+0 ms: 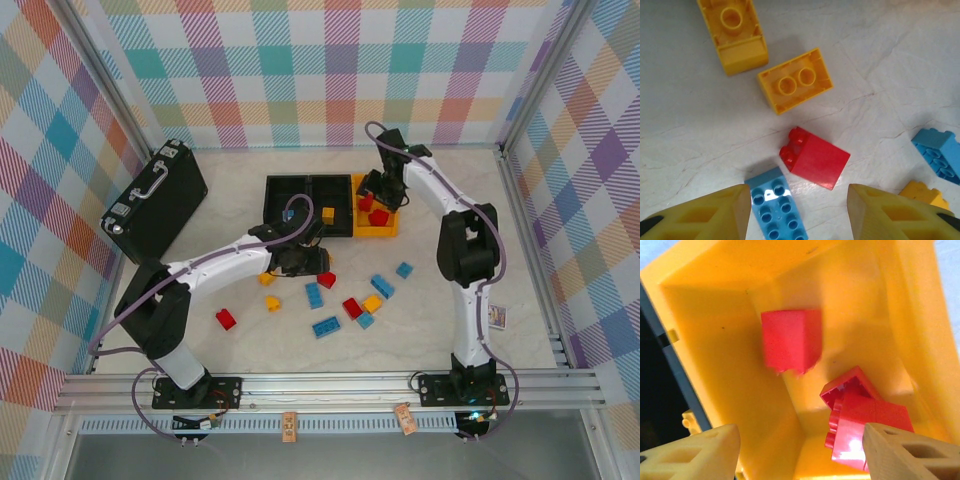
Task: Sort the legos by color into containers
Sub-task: Place the lego in the container, then pick up the lego from the middle-right of the table.
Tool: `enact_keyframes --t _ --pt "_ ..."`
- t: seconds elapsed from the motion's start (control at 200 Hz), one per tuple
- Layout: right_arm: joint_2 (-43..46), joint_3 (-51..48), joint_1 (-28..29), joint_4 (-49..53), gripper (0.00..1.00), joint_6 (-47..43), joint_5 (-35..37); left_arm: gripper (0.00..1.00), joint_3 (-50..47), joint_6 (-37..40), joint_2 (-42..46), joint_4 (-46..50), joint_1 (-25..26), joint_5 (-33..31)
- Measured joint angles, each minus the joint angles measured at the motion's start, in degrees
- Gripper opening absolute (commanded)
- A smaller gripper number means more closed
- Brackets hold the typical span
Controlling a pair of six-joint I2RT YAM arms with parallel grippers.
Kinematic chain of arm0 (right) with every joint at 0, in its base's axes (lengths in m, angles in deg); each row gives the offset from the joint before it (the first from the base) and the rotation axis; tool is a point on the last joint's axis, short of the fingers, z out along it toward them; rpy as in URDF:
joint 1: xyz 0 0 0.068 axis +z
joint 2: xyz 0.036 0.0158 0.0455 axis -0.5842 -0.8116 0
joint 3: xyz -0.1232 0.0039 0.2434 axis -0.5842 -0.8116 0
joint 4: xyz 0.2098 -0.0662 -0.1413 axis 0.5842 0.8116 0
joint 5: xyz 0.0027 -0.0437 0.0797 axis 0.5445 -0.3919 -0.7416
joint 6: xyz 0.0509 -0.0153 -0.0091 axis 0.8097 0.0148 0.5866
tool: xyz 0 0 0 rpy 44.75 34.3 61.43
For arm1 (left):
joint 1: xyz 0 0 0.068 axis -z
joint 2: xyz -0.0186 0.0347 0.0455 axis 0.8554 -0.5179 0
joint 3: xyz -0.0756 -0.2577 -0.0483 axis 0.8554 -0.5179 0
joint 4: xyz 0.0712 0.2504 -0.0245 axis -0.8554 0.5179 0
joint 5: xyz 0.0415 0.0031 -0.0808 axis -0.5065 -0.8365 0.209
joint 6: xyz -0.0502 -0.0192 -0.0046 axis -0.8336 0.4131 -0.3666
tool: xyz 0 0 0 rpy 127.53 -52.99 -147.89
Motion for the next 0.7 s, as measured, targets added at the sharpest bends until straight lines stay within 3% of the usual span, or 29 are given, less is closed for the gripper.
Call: enact_keyframes --t 0.25,0.7 --pt "8.15 -3.65 0.00 -1.36 0.65 -1.22 0.13 0.53 0.37 -0.11 -0.33 0.24 0.02 -0.50" --pt "29.44 -31.69 0.00 -6.23 0.64 -4.48 -2.62 0.54 -7.32 -3.30 12.50 0.57 0.26 -5.25"
